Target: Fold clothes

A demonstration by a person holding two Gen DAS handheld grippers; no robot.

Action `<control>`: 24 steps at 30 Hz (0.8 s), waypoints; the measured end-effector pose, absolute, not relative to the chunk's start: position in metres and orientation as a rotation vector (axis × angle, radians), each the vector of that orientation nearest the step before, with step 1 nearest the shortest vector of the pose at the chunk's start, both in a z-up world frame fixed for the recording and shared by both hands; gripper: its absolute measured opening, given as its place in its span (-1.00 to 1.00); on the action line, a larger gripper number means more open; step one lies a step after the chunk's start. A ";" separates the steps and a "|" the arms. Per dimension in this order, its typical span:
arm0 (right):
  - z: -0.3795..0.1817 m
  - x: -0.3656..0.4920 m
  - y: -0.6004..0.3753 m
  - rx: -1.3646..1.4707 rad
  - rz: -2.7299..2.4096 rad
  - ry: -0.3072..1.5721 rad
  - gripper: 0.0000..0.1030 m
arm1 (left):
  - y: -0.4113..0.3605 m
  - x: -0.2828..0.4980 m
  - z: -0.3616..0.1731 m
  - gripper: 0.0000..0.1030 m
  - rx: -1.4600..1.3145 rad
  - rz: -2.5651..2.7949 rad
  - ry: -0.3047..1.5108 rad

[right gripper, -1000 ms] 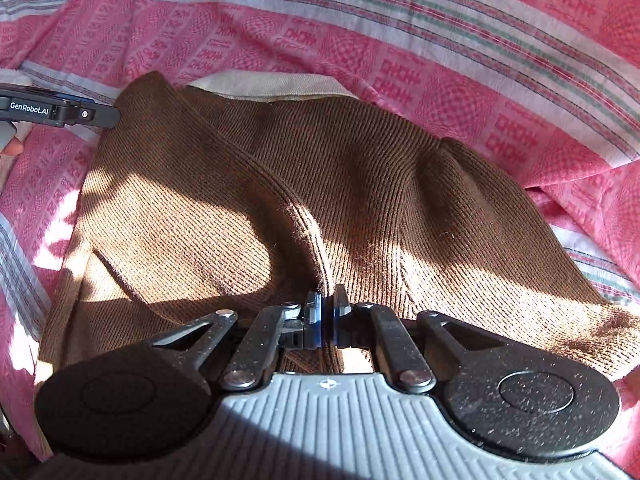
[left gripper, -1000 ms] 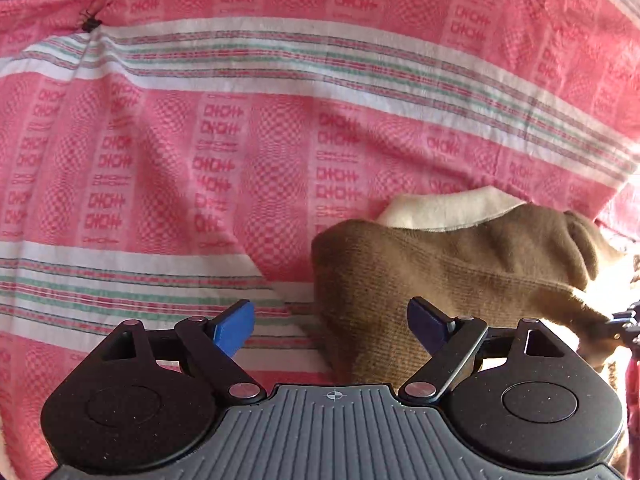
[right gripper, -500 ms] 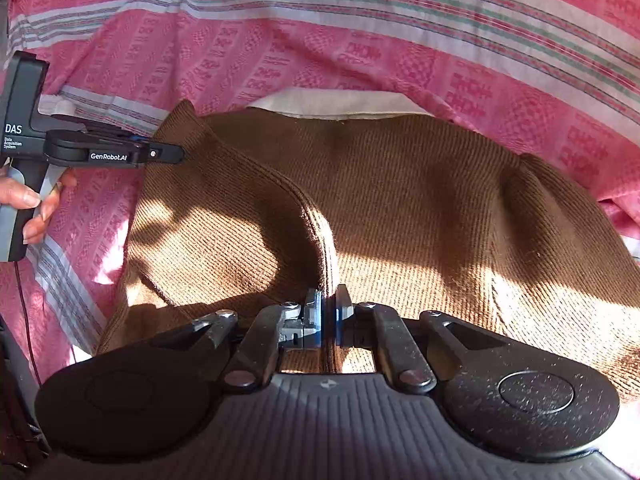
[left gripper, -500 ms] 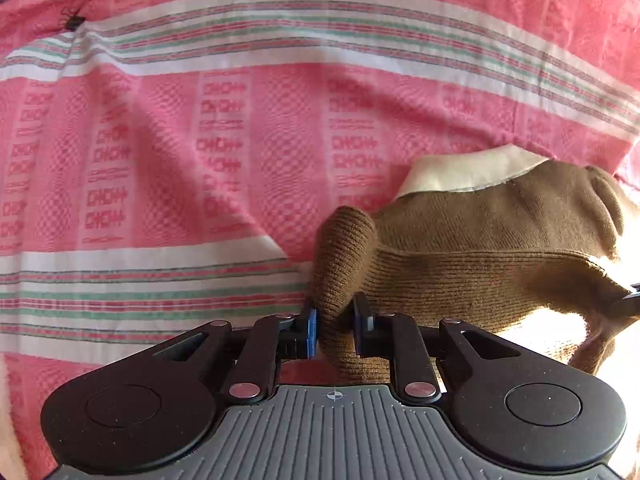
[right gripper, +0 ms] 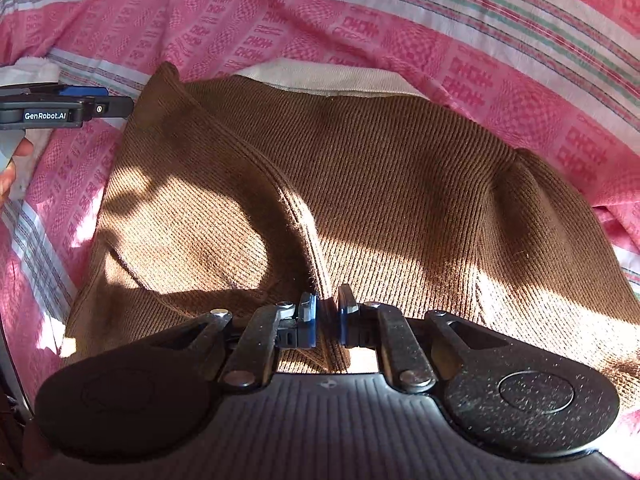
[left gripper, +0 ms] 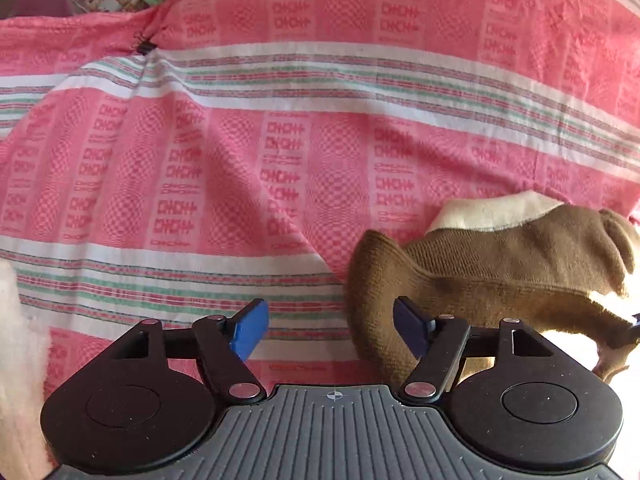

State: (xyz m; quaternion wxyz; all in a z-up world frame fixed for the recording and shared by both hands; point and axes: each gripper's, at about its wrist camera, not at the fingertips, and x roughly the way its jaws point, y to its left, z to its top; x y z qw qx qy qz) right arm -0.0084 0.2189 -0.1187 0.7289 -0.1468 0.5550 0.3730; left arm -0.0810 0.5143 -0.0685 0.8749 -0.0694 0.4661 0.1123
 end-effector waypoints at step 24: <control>-0.123 -0.011 0.202 -0.261 0.785 1.192 0.09 | 0.430 -0.195 -0.073 0.62 -0.073 0.092 1.094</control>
